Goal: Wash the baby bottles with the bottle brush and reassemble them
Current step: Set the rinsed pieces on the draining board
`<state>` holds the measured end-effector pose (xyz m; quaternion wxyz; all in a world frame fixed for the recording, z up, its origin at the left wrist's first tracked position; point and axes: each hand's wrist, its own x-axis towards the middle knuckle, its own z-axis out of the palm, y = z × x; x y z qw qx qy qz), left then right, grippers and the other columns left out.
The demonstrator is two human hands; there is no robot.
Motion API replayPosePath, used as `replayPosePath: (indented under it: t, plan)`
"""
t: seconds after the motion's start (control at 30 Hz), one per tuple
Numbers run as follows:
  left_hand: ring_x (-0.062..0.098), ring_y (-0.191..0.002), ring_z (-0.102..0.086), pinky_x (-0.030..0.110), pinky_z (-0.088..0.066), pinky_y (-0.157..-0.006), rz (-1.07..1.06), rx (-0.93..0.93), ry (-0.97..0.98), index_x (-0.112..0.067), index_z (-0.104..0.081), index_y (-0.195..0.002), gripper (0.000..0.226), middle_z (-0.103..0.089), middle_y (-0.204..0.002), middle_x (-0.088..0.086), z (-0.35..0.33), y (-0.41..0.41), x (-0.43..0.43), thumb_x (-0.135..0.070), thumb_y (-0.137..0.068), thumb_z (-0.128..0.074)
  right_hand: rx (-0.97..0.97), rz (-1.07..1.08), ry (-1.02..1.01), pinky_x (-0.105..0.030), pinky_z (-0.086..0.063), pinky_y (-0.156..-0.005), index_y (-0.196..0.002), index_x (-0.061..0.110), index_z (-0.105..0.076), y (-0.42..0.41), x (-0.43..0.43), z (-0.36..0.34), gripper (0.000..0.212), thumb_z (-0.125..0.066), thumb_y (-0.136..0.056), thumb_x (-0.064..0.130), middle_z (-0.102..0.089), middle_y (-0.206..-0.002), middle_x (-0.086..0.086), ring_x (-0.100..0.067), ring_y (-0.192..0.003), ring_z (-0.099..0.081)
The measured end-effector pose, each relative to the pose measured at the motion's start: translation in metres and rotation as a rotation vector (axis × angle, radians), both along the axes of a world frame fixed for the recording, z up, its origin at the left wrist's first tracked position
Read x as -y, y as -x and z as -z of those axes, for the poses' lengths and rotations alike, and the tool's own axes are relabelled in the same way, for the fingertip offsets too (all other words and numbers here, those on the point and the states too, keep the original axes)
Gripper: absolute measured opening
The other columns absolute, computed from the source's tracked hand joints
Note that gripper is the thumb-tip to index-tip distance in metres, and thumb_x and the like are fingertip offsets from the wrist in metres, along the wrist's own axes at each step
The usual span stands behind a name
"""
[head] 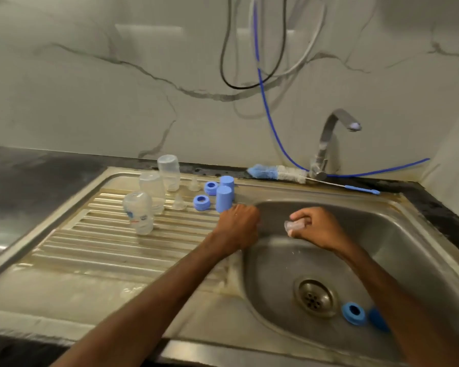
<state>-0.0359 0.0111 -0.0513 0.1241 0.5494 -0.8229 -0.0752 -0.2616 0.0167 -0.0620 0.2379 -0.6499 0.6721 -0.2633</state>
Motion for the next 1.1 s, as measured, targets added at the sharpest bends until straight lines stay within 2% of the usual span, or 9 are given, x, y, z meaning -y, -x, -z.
replayPosePath:
  t: [0.1,0.2,0.33,0.47,0.53,0.67,0.83,0.93,1.1]
  plan:
    - [0.028,-0.101,-0.067,0.041,-0.056,-0.081,-0.075,-0.051,0.078,-0.018,-0.072,-0.107,0.017,-0.070,-0.107,0.007,-0.022,-0.037,0.001,-0.017,-0.094,-0.062,0.131,-0.012,0.146,-0.027,-0.055,-0.073,-0.093,0.020,-0.077,-0.043,-0.009,-0.022,0.028,-0.092,-0.069,0.019,-0.076,-0.084,0.003,-0.014,-0.080,-0.072]
    - [0.036,-0.102,-0.066,0.038,-0.049,-0.076,-0.207,-0.092,0.136,-0.016,-0.071,-0.112,0.021,-0.069,-0.111,0.013,-0.046,-0.075,0.005,-0.019,-0.094,-0.061,0.157,-0.152,0.194,-0.025,-0.056,-0.071,-0.092,0.018,-0.079,-0.104,-0.020,-0.038,0.023,-0.089,-0.072,0.016,-0.077,-0.082,0.005,-0.007,-0.074,-0.070]
    - [0.038,-0.103,-0.067,0.043,-0.055,-0.082,-0.275,-0.131,0.090,-0.010,-0.069,-0.107,0.019,-0.068,-0.111,0.015,-0.058,-0.119,0.019,-0.013,-0.090,-0.062,0.062,-0.269,0.217,-0.025,-0.052,-0.065,-0.077,0.012,-0.076,-0.181,-0.021,-0.032,0.003,-0.077,-0.076,0.015,-0.075,-0.074,-0.003,-0.007,-0.066,-0.064]
    - [0.036,-0.096,-0.066,0.047,-0.058,-0.082,-0.273,-0.194,0.102,-0.011,-0.071,-0.102,0.015,-0.070,-0.107,0.013,-0.062,-0.132,0.023,-0.015,-0.089,-0.066,-0.031,-0.373,0.178,-0.024,-0.049,-0.061,-0.064,0.011,-0.062,-0.228,-0.013,-0.013,0.021,-0.080,-0.074,0.017,-0.068,-0.066,0.002,-0.008,-0.063,-0.063]
    - [0.033,-0.093,-0.066,0.047,-0.058,-0.080,-0.265,-0.217,0.110,-0.011,-0.072,-0.101,0.014,-0.070,-0.107,0.010,-0.061,-0.135,0.025,-0.015,-0.089,-0.068,-0.028,-0.370,0.170,-0.014,-0.043,-0.055,-0.063,0.011,-0.058,-0.241,-0.009,-0.010,0.026,-0.082,-0.074,0.014,-0.059,-0.059,0.006,-0.002,-0.055,-0.057]
    - [0.025,-0.088,-0.065,0.041,-0.058,-0.077,-0.294,-0.268,0.130,-0.012,-0.071,-0.102,0.015,-0.068,-0.104,0.004,-0.053,-0.138,0.031,-0.011,-0.086,-0.071,0.030,-0.357,0.186,-0.017,-0.043,-0.059,-0.075,0.016,-0.059,-0.260,-0.002,-0.004,0.023,-0.082,-0.078,0.017,-0.058,-0.064,0.008,-0.003,-0.056,-0.053]
    - [0.023,-0.087,-0.065,0.044,-0.062,-0.076,-0.315,-0.299,0.152,-0.014,-0.071,-0.099,0.017,-0.067,-0.103,0.005,-0.046,-0.136,0.035,-0.013,-0.084,-0.078,0.045,-0.328,0.283,-0.014,-0.044,-0.066,-0.093,0.022,-0.056,-0.273,0.005,0.009,0.031,-0.083,-0.082,0.030,-0.060,-0.078,0.008,-0.007,-0.068,-0.058]
    - [0.023,-0.084,-0.066,0.044,-0.061,-0.073,-0.317,-0.302,0.177,-0.015,-0.072,-0.097,0.016,-0.070,-0.101,0.004,-0.043,-0.135,0.037,-0.015,-0.083,-0.078,0.092,-0.336,0.244,-0.015,-0.045,-0.068,-0.100,0.020,-0.059,-0.268,0.004,0.010,0.037,-0.086,-0.079,0.035,-0.064,-0.082,0.007,-0.006,-0.072,-0.061]
    - [0.024,-0.083,-0.064,0.042,-0.057,-0.072,-0.305,-0.315,0.189,-0.015,-0.073,-0.096,0.009,-0.071,-0.097,0.004,-0.045,-0.120,0.030,-0.016,-0.086,-0.073,0.011,-0.370,0.241,-0.007,-0.041,-0.069,-0.110,0.016,-0.069,-0.228,-0.018,-0.011,0.032,-0.083,-0.083,0.026,-0.067,-0.096,0.007,-0.003,-0.083,-0.060]
